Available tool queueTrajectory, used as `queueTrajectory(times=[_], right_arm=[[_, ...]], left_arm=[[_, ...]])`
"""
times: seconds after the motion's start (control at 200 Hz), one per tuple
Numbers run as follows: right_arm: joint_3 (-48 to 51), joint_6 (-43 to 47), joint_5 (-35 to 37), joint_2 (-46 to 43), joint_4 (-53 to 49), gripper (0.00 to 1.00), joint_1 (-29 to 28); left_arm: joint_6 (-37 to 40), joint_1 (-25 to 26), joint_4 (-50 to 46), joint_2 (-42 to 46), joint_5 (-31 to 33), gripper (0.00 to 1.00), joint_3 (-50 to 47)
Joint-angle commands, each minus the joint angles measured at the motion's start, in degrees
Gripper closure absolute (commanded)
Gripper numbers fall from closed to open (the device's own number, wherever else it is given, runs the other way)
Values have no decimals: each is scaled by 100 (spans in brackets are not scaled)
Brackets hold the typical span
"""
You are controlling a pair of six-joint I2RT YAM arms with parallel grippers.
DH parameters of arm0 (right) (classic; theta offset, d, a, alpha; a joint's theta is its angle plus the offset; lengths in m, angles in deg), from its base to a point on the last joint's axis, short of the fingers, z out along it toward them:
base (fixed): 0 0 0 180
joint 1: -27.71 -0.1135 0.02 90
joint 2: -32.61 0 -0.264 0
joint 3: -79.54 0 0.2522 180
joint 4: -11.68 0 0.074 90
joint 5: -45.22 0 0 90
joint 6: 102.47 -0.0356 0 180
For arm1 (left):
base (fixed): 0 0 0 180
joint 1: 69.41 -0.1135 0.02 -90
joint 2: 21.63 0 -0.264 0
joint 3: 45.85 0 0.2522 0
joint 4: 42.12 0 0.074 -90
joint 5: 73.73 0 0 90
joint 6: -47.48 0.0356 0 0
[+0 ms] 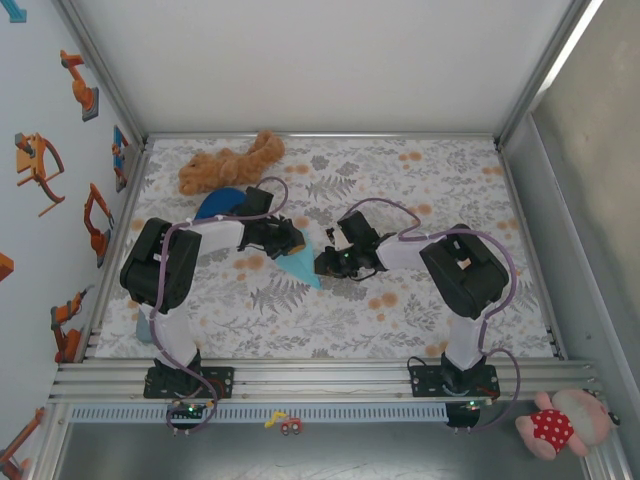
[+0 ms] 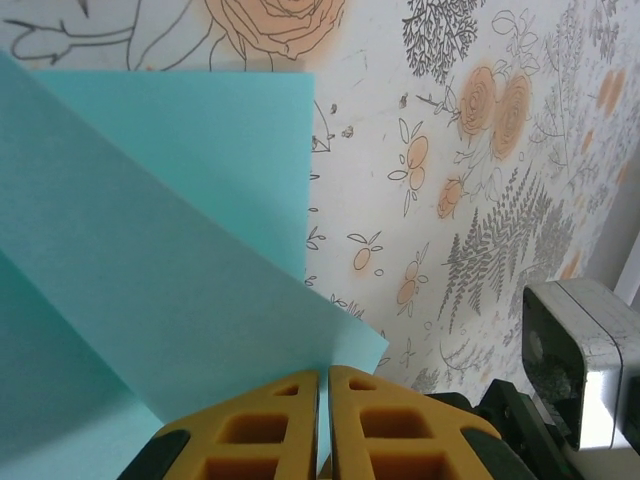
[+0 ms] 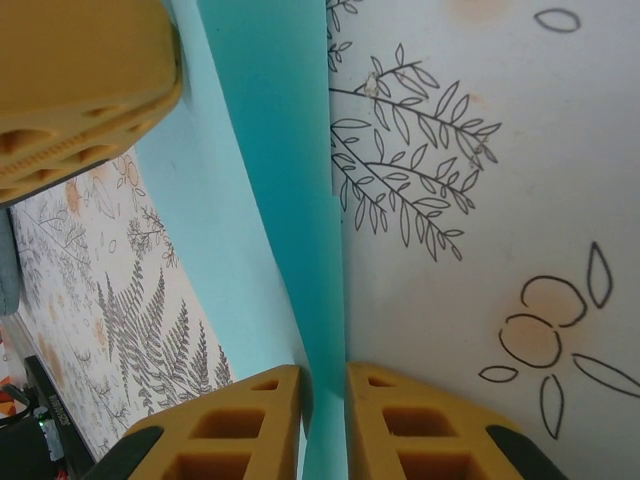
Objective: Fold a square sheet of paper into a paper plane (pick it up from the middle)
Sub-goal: Fourth fold the wing at the center of the table.
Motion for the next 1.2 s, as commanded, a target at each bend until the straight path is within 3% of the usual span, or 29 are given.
queueTrajectory(times=[0.0,1.192], right_arm=[[-102,137,107,210,-241,81,5],[-402,278,434,495,-1084,81,-4]], left_arm=[[-2,-17,-201,-11,142,87,-29],[-29,-35,-581,-54,574,89,8]])
